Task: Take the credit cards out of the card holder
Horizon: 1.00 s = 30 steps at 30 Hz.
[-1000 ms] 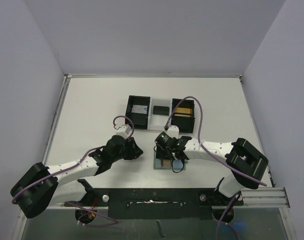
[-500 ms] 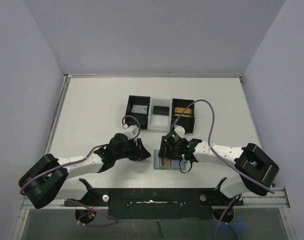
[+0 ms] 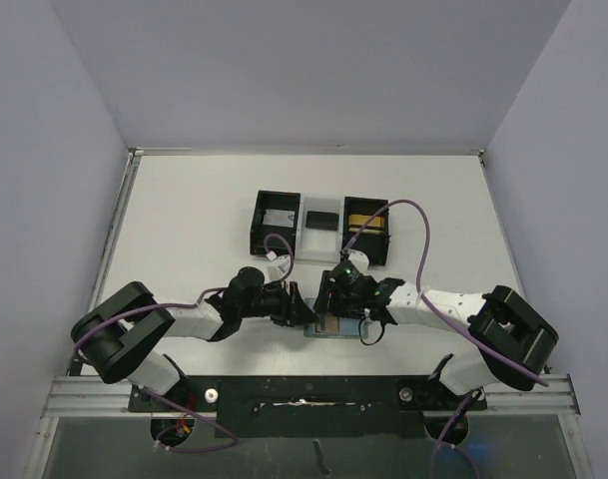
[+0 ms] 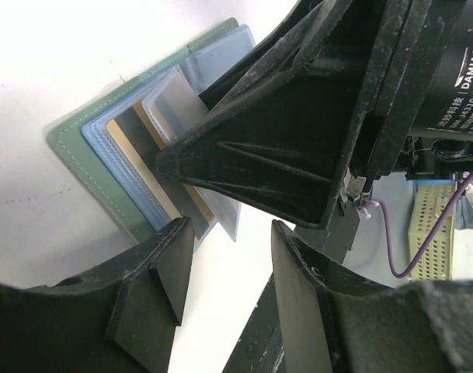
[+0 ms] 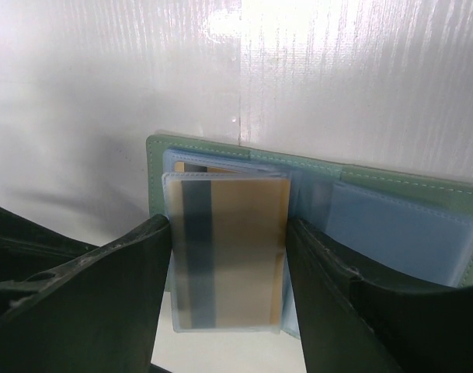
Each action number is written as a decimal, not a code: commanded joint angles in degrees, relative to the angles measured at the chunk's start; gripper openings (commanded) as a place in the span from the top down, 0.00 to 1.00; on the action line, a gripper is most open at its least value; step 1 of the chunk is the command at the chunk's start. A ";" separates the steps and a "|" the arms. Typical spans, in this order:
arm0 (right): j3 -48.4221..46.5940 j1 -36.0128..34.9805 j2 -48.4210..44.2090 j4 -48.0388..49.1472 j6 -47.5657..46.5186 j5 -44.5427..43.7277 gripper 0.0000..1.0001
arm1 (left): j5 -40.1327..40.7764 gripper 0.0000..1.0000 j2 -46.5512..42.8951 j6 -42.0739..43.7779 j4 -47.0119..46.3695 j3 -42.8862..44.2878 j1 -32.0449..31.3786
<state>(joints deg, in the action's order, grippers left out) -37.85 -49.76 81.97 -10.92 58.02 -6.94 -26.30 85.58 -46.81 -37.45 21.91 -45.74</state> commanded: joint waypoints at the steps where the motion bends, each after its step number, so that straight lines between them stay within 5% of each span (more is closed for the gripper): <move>1: 1.19 0.36 -0.05 3.17 1.04 1.65 0.41 | -2.36 0.56 1.89 -1.09 -7.10 2.90 -0.49; 21: 1.19 1.00 -0.76 5.26 1.13 3.75 0.41 | -1.49 0.76 9.58 -5.49 -12.90 3.88 -0.76; 30: -1.08 1.94 -6.91 0.28 -0.20 0.65 0.17 | 0.46 0.75 7.70 -3.64 -9.12 3.70 -0.67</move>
<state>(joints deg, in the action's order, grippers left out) -37.21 -48.27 80.20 -9.04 58.81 -4.05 -26.96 95.15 -51.88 -44.80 23.42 -46.19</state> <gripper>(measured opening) 0.775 0.227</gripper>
